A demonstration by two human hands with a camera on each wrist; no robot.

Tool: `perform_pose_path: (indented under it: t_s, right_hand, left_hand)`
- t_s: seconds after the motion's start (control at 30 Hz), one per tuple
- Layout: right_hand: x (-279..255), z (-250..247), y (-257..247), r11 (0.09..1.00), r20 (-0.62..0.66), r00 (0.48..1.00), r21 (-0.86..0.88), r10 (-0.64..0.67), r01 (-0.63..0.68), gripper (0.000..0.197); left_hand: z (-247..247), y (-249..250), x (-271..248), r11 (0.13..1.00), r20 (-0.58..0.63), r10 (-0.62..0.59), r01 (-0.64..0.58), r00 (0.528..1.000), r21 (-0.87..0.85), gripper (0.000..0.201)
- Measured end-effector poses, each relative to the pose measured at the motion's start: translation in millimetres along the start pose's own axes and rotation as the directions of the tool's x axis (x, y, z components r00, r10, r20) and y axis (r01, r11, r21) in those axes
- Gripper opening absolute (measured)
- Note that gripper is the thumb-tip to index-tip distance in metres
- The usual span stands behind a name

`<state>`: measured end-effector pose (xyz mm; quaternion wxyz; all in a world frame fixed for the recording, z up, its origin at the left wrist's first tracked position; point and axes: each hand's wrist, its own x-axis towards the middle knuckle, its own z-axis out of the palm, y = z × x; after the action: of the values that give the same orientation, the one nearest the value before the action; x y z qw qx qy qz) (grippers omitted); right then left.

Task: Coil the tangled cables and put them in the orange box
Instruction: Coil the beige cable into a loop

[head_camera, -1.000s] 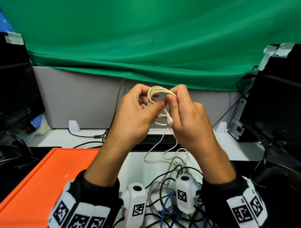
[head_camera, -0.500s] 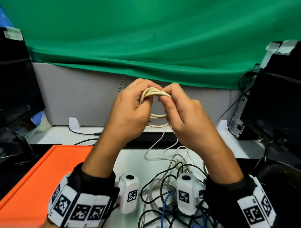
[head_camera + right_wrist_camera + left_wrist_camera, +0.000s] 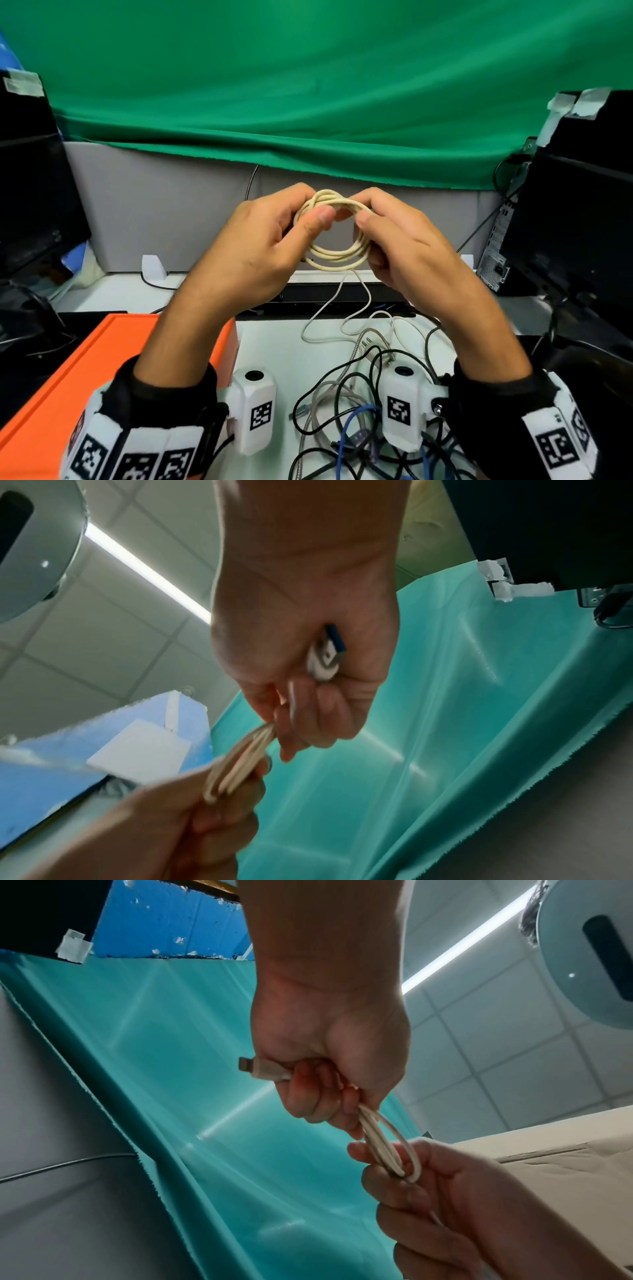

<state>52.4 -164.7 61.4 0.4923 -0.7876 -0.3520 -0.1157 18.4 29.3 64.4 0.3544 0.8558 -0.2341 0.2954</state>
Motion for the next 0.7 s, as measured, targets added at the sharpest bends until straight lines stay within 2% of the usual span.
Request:
perform_pose_path:
  t_s: [0.07, 0.17, 0.3, 0.4, 0.47, 0.53, 0.6, 0.7]
  right_hand:
    - [-1, -9, 1, 0.998, 0.051, 0.998, 0.057, 0.02, -0.023, 0.026]
    - [-6, -23, 3, 0.991, 0.075, 0.996, -0.123, -0.039, 0.049, 0.023]
    - [-6, -27, 6, 0.937, -0.044, 0.998, -0.35, -0.033, 0.016, 0.014]
    - [-4, -18, 6, 0.911, -0.155, 0.984, -0.412, -0.09, 0.018, 0.01]
    - [0, -10, 6, 0.957, -0.269, 0.957, -0.287, -0.112, 0.032, 0.01]
    - [4, 0, 2, 0.999, -0.362, 0.931, 0.007, -0.042, 0.048, 0.01]
    - [6, 7, -2, 0.961, -0.388, 0.92, 0.271, 0.057, 0.055, 0.01]
    - [7, 9, -6, 0.842, -0.334, 0.93, 0.536, 0.153, 0.054, 0.011]
  left_hand:
    - [-3, -1, 0, 1.0, -0.032, -0.01, 0.01, 0.999, 0.012, 0.027]
    - [-9, -5, 0, 1.0, -0.053, -0.025, 0.026, 0.998, 0.016, 0.026]
    - [-8, -4, 1, 0.999, -0.029, -0.011, 0.01, 1.0, -0.048, 0.027]
    - [-5, -4, 2, 0.984, -0.004, -0.006, 0.005, 1.0, -0.176, 0.026]
    - [-4, -4, 3, 0.943, 0.011, -0.032, 0.033, 0.999, -0.332, 0.026]
    - [-1, -1, 3, 0.897, 0.027, -0.035, 0.043, 0.999, -0.441, 0.026]
    - [2, 2, 3, 0.89, 0.032, -0.007, 0.021, 0.999, -0.455, 0.026]
    - [3, 4, 3, 0.943, -0.001, 0.018, -0.017, 1.0, -0.331, 0.029]
